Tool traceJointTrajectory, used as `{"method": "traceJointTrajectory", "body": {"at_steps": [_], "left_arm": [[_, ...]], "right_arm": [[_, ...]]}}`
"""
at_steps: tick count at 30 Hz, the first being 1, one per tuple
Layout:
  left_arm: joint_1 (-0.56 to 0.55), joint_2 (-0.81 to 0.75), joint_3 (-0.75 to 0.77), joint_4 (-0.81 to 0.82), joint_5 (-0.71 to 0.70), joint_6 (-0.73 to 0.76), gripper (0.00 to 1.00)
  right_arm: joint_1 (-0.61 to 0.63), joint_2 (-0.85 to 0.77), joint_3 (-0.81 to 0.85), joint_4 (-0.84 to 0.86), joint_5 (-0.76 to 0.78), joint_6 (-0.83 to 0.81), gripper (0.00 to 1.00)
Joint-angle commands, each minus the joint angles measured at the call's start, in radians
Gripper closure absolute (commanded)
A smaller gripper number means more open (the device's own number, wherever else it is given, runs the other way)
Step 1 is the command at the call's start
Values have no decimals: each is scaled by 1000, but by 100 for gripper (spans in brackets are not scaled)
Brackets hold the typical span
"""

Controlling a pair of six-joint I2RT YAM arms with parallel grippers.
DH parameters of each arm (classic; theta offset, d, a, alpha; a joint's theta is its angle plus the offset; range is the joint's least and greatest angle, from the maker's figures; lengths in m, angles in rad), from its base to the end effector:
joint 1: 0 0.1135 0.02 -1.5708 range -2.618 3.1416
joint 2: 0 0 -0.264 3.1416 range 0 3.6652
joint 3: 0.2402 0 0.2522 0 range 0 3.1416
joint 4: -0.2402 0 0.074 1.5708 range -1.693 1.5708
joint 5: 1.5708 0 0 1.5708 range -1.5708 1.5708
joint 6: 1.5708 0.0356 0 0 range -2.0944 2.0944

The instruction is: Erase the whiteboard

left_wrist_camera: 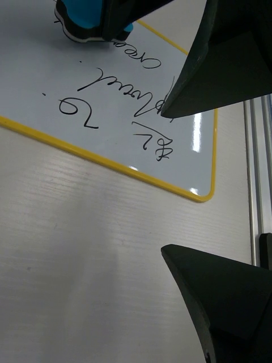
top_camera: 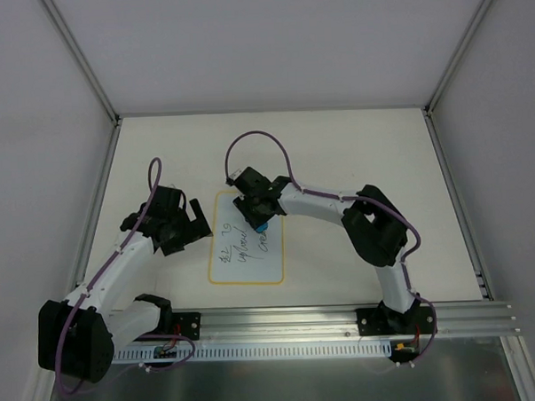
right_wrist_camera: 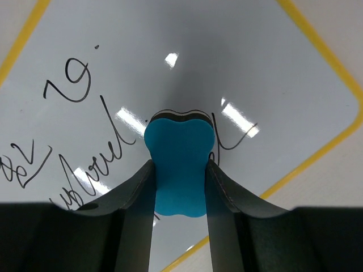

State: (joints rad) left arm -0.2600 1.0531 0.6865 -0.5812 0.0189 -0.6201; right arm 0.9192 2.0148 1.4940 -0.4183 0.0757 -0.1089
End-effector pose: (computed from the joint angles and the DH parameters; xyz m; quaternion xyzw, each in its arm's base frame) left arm 0.1965 -0.0530 0.2221 -0.1676 0.9370 -0.1387 0.2734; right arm 0.2692 0.3485 0.1937 -0.4568 0.8329 0.0893 0.2995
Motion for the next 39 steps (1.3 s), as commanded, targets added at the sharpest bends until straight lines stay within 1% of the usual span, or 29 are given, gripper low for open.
{"method": "traceJointTrajectory", "body": {"at_steps": [1, 3, 4, 6, 8, 9, 13, 19, 21, 22, 26, 27, 30, 31, 32, 33, 34, 35, 39], "left_arm": [[1, 13, -11, 7, -5, -41, 4], [-4, 18, -15, 9, -7, -46, 4], [-5, 18, -15, 9, -7, -47, 5], [-10, 19, -18, 11, -10, -49, 5], [-15, 22, -19, 11, -10, -50, 5], [-16, 22, -21, 12, -10, -52, 5], [-31, 24, -21, 14, -13, -58, 5], [-61, 67, -5, 21, -13, -67, 5], [-84, 91, 2, 26, -13, -73, 5], [-96, 99, 14, 27, -39, -75, 5], [-180, 175, 57, 32, -83, -99, 7], [-217, 195, 77, 34, -88, -115, 8], [-263, 271, 103, 43, -106, -147, 13], [-289, 286, 116, 47, -106, -153, 19], [-298, 316, 117, 60, -106, -161, 21], [-311, 326, 122, 70, -105, -177, 23], [-335, 334, 122, 79, -103, -185, 28], [-347, 344, 119, 107, -102, -205, 31], [-398, 372, 101, 153, -103, -247, 38]], "right_arm": [[12, 39, 52, -23, 36, 20, 86], [12, 62, 51, -27, 77, 43, 87], [12, 67, 48, -30, 105, 54, 91], [10, 71, 28, -36, 168, 86, 94], [-6, 67, -9, -39, 194, 106, 95], [-16, 62, -24, -42, 211, 161, 95], [-101, 18, -133, -39, 222, 267, 97], [-192, -68, -286, -53, 288, 363, 100], [-210, -99, -313, -59, 298, 403, 100], [-223, -108, -330, -66, 303, 417, 100], [-232, -139, -336, -125, 349, 460, 100], [-232, -149, -339, -132, 346, 472, 100], [-232, -163, -351, -131, 322, 472, 100], [-232, -174, -351, -132, 316, 469, 100], [-230, -179, -351, -131, 311, 463, 100], [-233, -186, -350, -126, 306, 457, 100], [-227, -194, -350, -122, 296, 437, 100], [-226, -206, -348, -120, 291, 430, 100], [-221, -229, -336, -105, 256, 381, 100]]}}
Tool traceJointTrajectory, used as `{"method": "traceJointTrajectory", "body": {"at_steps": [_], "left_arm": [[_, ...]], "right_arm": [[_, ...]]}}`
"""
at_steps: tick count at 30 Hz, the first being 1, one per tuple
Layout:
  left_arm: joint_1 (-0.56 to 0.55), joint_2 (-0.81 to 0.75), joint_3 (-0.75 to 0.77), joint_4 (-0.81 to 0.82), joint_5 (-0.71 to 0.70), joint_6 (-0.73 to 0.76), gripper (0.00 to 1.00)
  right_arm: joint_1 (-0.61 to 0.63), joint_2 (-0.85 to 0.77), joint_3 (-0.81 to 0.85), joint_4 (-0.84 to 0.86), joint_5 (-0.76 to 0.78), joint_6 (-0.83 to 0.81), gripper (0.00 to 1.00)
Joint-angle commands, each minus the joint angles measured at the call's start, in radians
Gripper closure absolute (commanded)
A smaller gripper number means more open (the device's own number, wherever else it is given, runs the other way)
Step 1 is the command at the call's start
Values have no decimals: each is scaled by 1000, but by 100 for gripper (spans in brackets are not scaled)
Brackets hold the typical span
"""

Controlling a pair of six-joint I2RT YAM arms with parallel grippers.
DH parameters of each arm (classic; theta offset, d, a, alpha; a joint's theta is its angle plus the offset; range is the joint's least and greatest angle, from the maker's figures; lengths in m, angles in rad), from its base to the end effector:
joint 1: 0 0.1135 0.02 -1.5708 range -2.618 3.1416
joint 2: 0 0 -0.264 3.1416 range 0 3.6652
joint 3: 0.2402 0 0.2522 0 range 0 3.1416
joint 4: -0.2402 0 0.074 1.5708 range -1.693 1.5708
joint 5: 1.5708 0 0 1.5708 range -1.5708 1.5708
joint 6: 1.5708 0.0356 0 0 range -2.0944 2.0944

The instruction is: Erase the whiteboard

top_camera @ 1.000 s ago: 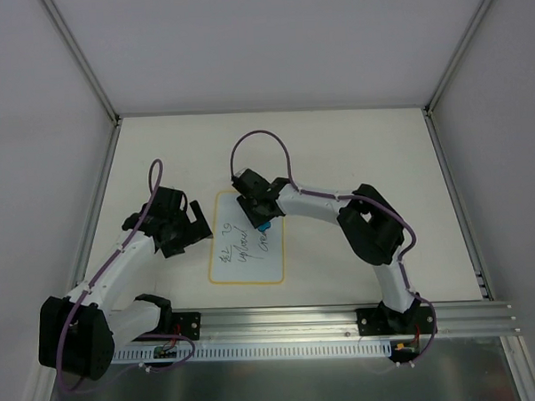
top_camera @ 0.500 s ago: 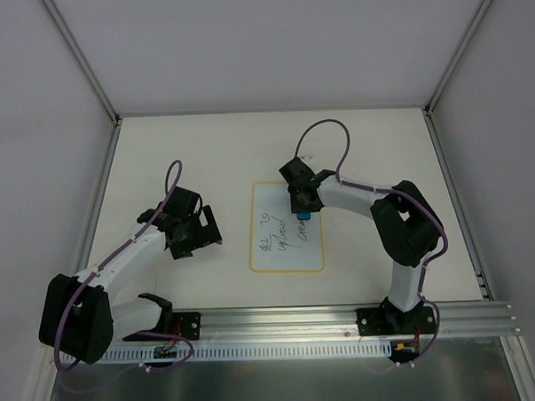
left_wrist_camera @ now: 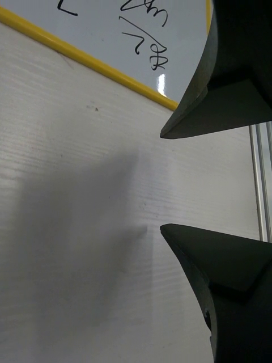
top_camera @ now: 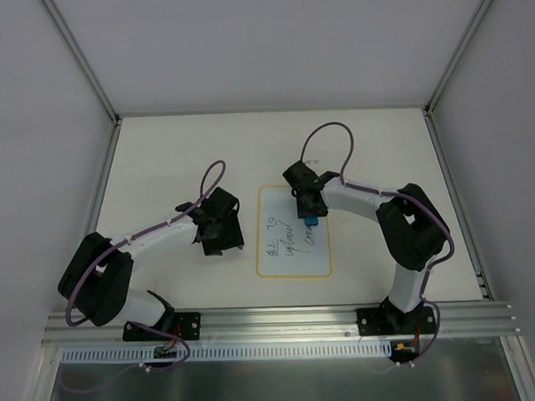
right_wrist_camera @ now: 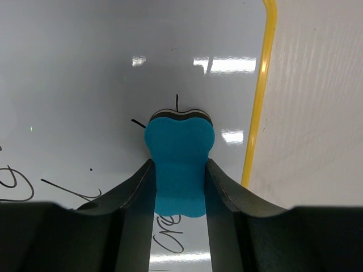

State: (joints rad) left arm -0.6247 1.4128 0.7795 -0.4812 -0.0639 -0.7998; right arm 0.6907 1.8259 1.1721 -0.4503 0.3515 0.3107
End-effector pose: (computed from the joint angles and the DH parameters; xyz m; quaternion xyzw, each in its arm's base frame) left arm 0.2120 -0.1500 0.1793 -0.0923 0.9692 -0.1242 0.1914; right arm 0.2898 0.2236 0.1717 -0.1412 0.9483 -0.0399 0.2814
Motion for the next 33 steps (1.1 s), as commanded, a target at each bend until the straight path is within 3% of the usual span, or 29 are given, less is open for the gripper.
{"method": "traceJointTrajectory", "body": {"at_steps": [1, 9, 17, 33], "left_arm": [[-44, 17, 3, 62, -22, -73, 39], [-116, 41, -43, 139, -36, -136, 51], [-153, 86, -57, 188, -40, -179, 61], [-202, 118, -59, 214, -66, -237, 62]], "right_arm": [[12, -45, -6, -70, -25, -51, 100], [93, -79, 29, -22, -69, -214, 98], [156, 6, 90, -13, -109, -177, 94], [188, 88, 83, 28, -88, -108, 91]]}}
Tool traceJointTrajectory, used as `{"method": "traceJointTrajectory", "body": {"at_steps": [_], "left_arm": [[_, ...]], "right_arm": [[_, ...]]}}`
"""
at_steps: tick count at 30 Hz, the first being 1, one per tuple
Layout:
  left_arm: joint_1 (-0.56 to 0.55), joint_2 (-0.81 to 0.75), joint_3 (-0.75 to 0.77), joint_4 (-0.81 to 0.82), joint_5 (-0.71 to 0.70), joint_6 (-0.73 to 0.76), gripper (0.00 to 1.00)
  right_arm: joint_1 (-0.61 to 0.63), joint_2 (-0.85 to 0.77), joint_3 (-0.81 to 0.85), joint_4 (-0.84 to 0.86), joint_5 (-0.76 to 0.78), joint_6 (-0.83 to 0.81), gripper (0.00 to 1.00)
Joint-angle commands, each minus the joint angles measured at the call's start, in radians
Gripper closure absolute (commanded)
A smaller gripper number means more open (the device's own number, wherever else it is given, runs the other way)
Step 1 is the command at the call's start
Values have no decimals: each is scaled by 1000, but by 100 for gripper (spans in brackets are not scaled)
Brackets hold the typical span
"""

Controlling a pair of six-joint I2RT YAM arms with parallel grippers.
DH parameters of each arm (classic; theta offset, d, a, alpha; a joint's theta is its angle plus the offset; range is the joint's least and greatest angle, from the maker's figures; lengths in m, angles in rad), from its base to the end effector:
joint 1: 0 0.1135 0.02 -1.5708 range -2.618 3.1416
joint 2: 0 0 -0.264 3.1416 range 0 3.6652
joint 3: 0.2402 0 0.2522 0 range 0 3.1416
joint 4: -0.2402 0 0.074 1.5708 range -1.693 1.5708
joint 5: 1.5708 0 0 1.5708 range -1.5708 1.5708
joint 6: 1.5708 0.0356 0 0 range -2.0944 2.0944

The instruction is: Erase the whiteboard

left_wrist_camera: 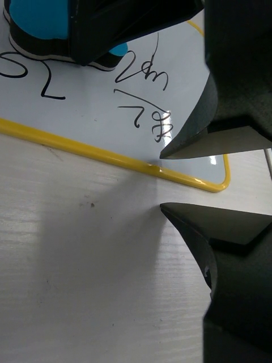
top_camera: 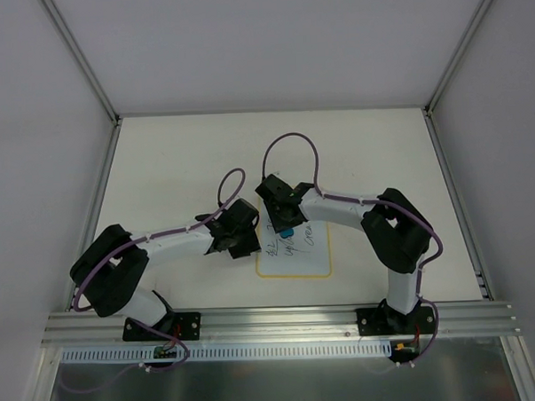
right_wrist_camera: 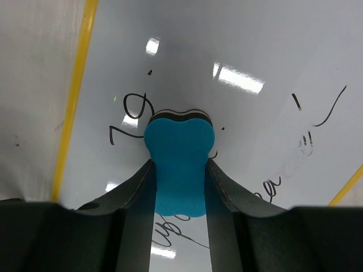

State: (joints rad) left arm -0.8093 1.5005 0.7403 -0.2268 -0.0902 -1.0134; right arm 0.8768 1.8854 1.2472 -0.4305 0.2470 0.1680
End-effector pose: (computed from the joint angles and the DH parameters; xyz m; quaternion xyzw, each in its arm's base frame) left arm 0.1960 -0.2009 0.1602 -0.1104 0.9504 -0.2008 0.2103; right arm 0.2538 0.2915 0.1717 -0.3049 0.9122 0.0196 0.2732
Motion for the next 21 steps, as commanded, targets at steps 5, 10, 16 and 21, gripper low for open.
{"method": "traceJointTrajectory", "body": {"at_steps": [5, 10, 16, 21], "left_arm": [[-27, -40, -35, -40, -75, -16, 63], [-60, -65, -30, -40, -95, 19, 76], [-123, -49, -25, -40, -115, 38, 100], [-151, -94, -47, -26, -144, 19, 100]], "right_arm": [[-25, 0, -12, 9, 21, 48, 91], [-41, -8, -15, 9, 11, 39, 91], [-48, -9, -11, 7, -15, 36, 91], [-50, -12, -9, 9, -26, 27, 91]]}}
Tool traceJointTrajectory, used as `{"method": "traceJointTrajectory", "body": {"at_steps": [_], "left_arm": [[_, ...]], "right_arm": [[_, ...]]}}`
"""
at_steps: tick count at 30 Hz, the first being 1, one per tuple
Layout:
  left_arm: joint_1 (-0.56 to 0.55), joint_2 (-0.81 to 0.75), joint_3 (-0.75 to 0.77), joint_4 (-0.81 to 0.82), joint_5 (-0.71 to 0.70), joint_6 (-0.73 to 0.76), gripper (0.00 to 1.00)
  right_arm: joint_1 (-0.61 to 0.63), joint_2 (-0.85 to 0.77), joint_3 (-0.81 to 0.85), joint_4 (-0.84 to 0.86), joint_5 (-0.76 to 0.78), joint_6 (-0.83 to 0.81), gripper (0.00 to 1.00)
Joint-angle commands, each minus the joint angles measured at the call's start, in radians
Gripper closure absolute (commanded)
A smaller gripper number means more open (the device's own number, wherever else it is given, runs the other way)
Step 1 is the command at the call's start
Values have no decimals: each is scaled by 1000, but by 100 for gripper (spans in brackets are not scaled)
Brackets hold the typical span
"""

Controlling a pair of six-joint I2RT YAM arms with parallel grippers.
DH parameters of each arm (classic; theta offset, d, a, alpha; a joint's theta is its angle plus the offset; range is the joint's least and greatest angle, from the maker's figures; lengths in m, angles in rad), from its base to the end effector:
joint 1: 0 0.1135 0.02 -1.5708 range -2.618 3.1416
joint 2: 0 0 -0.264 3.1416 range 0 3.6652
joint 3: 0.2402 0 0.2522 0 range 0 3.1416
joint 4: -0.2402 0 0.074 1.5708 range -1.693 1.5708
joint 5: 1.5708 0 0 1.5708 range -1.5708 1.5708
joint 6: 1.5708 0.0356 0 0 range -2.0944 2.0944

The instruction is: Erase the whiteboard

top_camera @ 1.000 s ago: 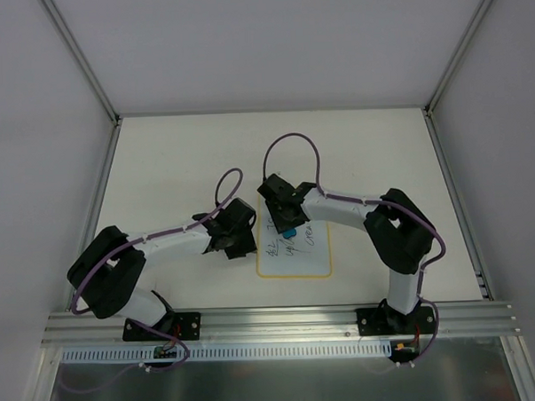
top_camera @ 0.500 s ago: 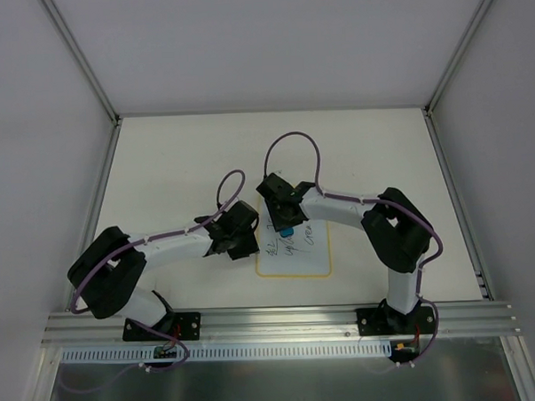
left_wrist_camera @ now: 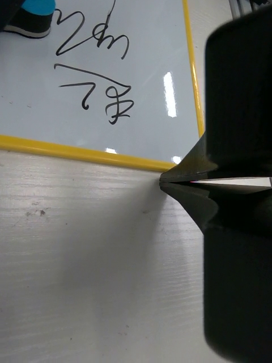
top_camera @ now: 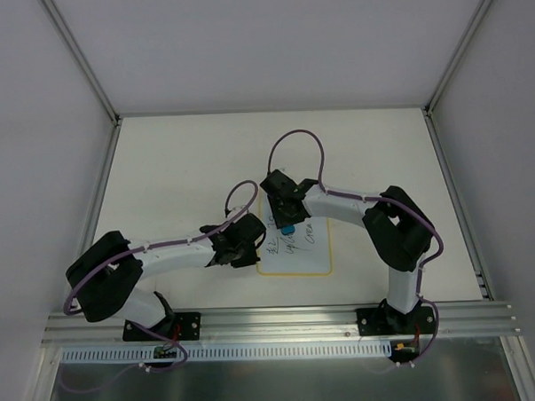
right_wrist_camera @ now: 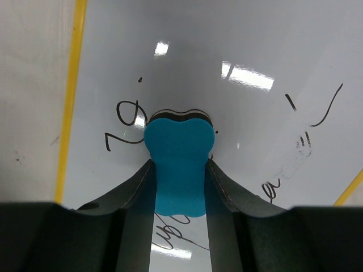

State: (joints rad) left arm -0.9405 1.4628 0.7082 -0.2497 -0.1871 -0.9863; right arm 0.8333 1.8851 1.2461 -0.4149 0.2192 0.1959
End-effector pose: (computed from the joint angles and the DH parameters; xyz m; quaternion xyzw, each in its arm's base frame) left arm 0.1642 -0.2139 0.1599 -0.0480 0.9551 -0.1773 0.2325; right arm 0.2665 0.2818 0.1721 -0.2746 0.9214 0.0330 0.2732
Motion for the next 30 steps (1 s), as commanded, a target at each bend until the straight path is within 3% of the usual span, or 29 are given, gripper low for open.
{"method": "traceJointTrajectory", "body": {"at_steps": [1, 30], "left_arm": [[-29, -68, -21, -3, -67, -9, 100], [-96, -1, -62, 87, -2, -96, 100]], "right_arm": [[-8, -11, -8, -7, 2, -1, 91], [-3, -18, -10, 8, -69, -6, 92]]}}
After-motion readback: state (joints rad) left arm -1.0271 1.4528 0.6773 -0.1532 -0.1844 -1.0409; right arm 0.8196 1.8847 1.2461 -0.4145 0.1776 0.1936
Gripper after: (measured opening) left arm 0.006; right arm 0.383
